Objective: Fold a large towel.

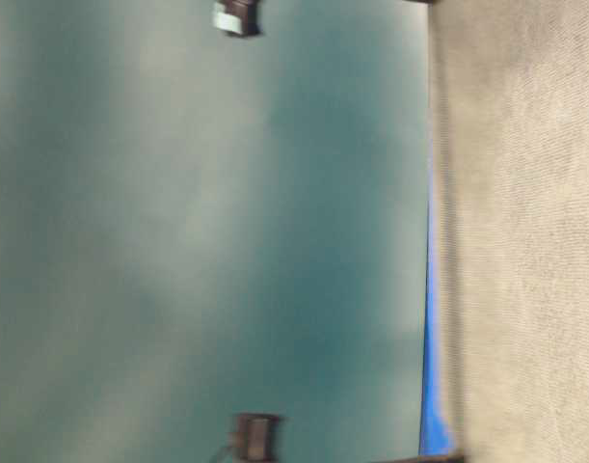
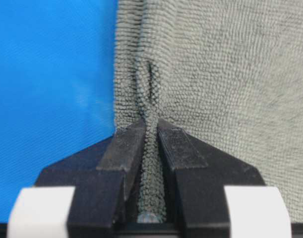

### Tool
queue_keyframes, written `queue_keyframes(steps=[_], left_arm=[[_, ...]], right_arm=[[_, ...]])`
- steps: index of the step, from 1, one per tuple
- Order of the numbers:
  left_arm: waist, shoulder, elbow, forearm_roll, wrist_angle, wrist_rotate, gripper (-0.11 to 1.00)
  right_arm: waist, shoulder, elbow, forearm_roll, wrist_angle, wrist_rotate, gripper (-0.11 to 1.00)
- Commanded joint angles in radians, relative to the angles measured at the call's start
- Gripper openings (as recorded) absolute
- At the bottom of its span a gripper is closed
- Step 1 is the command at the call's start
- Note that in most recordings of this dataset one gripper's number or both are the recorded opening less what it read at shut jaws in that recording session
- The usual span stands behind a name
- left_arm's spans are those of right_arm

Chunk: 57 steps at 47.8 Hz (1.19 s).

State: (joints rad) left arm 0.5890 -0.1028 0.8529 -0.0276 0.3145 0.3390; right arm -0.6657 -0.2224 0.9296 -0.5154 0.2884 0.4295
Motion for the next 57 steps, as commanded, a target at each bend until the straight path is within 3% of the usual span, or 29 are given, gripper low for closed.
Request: queue_keyframes(steps=[1, 11, 16, 22, 25, 30, 41, 48, 57], left_arm=[[-0.008, -0.112, -0.038, -0.002, 0.095, -0.021, 0.05], [-0.170, -0.305, -0.114, -0.003, 0.295, -0.023, 0.05], [-0.261, -0.383, -0.141, -0.003, 0.331, -0.026, 0.05], [-0.313, -0.466, -0.132, -0.006, 0.325, -0.041, 0.05], [-0.313, -0.485, -0.120, 0.000, 0.305, -0.158, 0.05], [-0.341, -0.500, -0.100, -0.008, 0.282, -0.209, 0.05], [-0.555, -0.460, -0.112, -0.005, 0.133, -0.400, 0.05], [-0.684, -0.397, -0.149, -0.003, 0.023, -0.463, 0.05], [-0.796, -0.258, -0.253, -0.005, -0.095, -0.477, 0.05]], right_arm=[[0.037, -0.123, -0.023, 0.011, 0.074, 0.003, 0.03], [0.212, -0.362, -0.063, 0.072, 0.244, 0.006, 0.03], [0.293, -0.465, -0.077, 0.103, 0.302, 0.018, 0.03], [0.337, -0.565, -0.072, 0.118, 0.308, 0.025, 0.03], [0.336, -0.588, -0.074, 0.117, 0.302, 0.032, 0.03], [0.319, -0.574, -0.081, 0.101, 0.278, 0.037, 0.03], [0.156, -0.454, -0.132, 0.095, 0.115, 0.041, 0.03], [0.083, -0.347, -0.210, 0.095, 0.000, 0.041, 0.03], [0.048, -0.181, -0.354, 0.097, -0.094, 0.041, 0.03]])
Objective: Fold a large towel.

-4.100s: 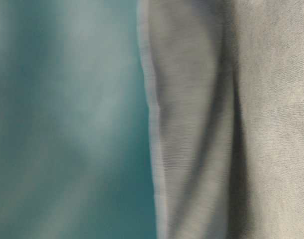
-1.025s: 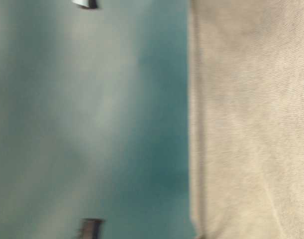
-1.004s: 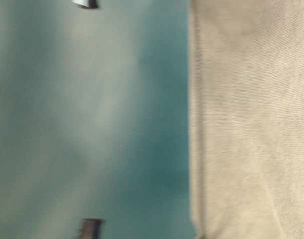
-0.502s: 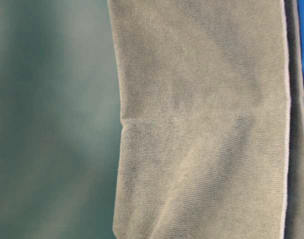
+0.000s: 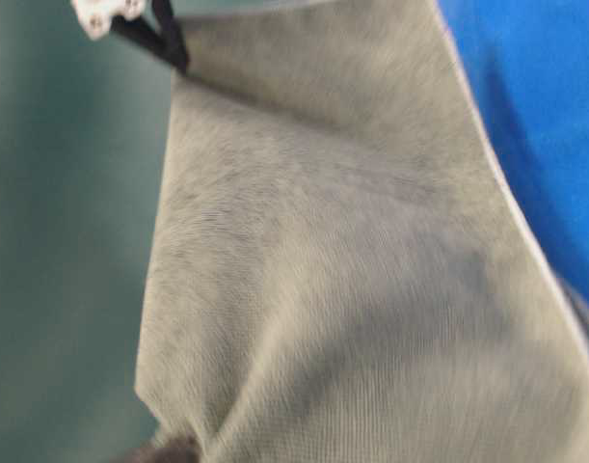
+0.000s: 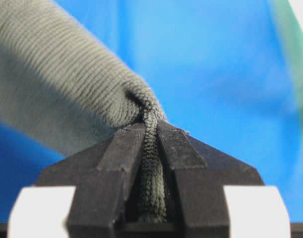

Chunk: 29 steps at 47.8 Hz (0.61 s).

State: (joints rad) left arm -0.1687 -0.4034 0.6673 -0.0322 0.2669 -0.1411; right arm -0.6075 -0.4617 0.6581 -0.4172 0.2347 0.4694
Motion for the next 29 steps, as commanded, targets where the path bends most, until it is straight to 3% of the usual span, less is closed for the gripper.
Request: queue_keyframes(steps=[1, 14, 22, 29], left_arm=[[-0.048, 0.060, -0.083, 0.002, -0.057, 0.003, 0.05], [-0.115, 0.301, -0.347, 0.000, -0.091, 0.003, 0.05], [-0.110, 0.463, -0.525, 0.002, -0.114, 0.003, 0.05], [-0.110, 0.617, -0.712, 0.002, -0.124, 0.012, 0.05]], right_arm=[[-0.012, 0.078, -0.100, -0.003, -0.048, 0.002, 0.03], [-0.012, 0.252, -0.275, -0.003, -0.083, -0.012, 0.03], [-0.020, 0.210, -0.236, -0.008, -0.052, -0.015, 0.03], [-0.026, 0.080, -0.140, -0.009, 0.029, -0.015, 0.03]])
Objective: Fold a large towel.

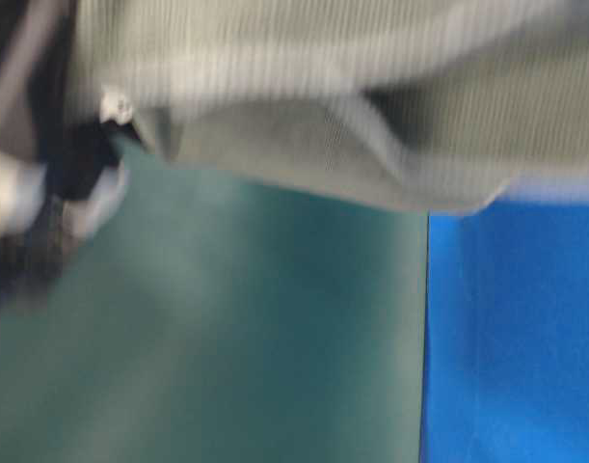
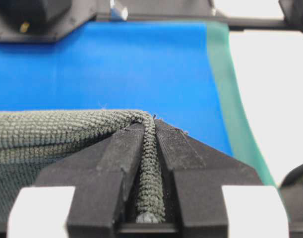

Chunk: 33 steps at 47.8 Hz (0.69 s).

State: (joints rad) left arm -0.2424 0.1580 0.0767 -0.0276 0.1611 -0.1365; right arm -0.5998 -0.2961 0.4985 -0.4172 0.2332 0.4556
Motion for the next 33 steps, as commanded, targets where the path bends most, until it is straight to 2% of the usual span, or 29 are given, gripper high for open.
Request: queue_keyframes(steps=[1, 10, 13, 16, 20, 23, 29, 30, 33], left_arm=[[-0.037, 0.078, -0.149, -0.003, -0.018, 0.008, 0.05], [-0.037, 0.264, -0.390, -0.003, -0.018, 0.009, 0.05], [-0.037, 0.301, -0.439, -0.003, -0.008, 0.008, 0.05], [-0.037, 0.307, -0.440, -0.003, 0.009, -0.003, 0.05], [-0.037, 0.285, -0.385, -0.009, 0.046, -0.020, 0.05], [-0.037, 0.249, -0.291, -0.017, 0.057, -0.071, 0.05], [-0.038, 0.155, -0.069, -0.018, 0.034, -0.242, 0.05], [-0.040, 0.132, -0.009, -0.017, 0.014, -0.295, 0.05], [-0.046, 0.086, 0.115, -0.012, -0.041, -0.394, 0.05]], right_arm=[[-0.034, -0.107, 0.034, -0.009, 0.043, -0.003, 0.03], [-0.034, -0.302, 0.146, -0.009, 0.153, -0.003, 0.03], [-0.034, -0.330, 0.160, -0.008, 0.183, -0.003, 0.03], [-0.034, -0.321, 0.163, -0.006, 0.201, -0.003, 0.03], [-0.032, -0.264, 0.156, -0.006, 0.199, -0.005, 0.03], [-0.032, -0.193, 0.146, -0.008, 0.184, -0.009, 0.03], [-0.018, -0.003, 0.097, -0.008, 0.098, -0.029, 0.03], [-0.015, 0.026, 0.084, -0.008, 0.084, -0.032, 0.03], [-0.003, 0.132, 0.031, -0.008, 0.041, -0.037, 0.03]])
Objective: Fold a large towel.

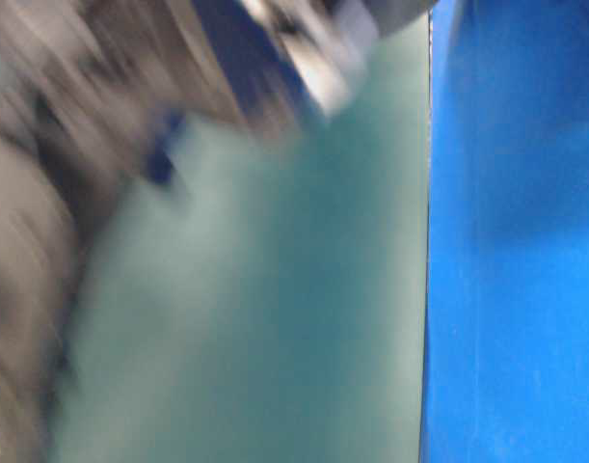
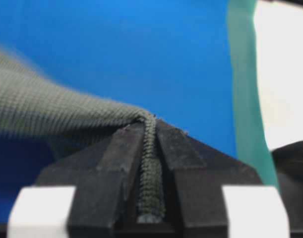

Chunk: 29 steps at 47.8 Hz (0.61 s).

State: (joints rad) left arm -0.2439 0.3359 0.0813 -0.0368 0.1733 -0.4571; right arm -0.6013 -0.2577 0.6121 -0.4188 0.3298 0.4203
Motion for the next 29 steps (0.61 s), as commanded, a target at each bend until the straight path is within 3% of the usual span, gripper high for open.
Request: queue_keyframes(steps=[1, 6, 12, 20, 29], left_arm=[[-0.046, -0.103, 0.149, -0.003, -0.075, -0.104, 0.05], [-0.061, -0.169, 0.351, -0.003, -0.199, -0.247, 0.05], [-0.066, -0.206, 0.506, -0.009, -0.295, -0.345, 0.05], [-0.063, -0.187, 0.551, -0.008, -0.328, -0.367, 0.05], [-0.035, -0.173, 0.548, 0.000, -0.328, -0.360, 0.05]], right_arm=[[0.000, 0.123, -0.101, -0.006, -0.064, -0.002, 0.03], [0.015, 0.250, -0.196, -0.008, -0.075, -0.009, 0.03], [0.038, 0.368, -0.299, -0.008, -0.075, -0.038, 0.03], [0.058, 0.416, -0.330, -0.008, -0.092, -0.083, 0.03], [0.064, 0.416, -0.291, -0.008, -0.176, -0.118, 0.03]])
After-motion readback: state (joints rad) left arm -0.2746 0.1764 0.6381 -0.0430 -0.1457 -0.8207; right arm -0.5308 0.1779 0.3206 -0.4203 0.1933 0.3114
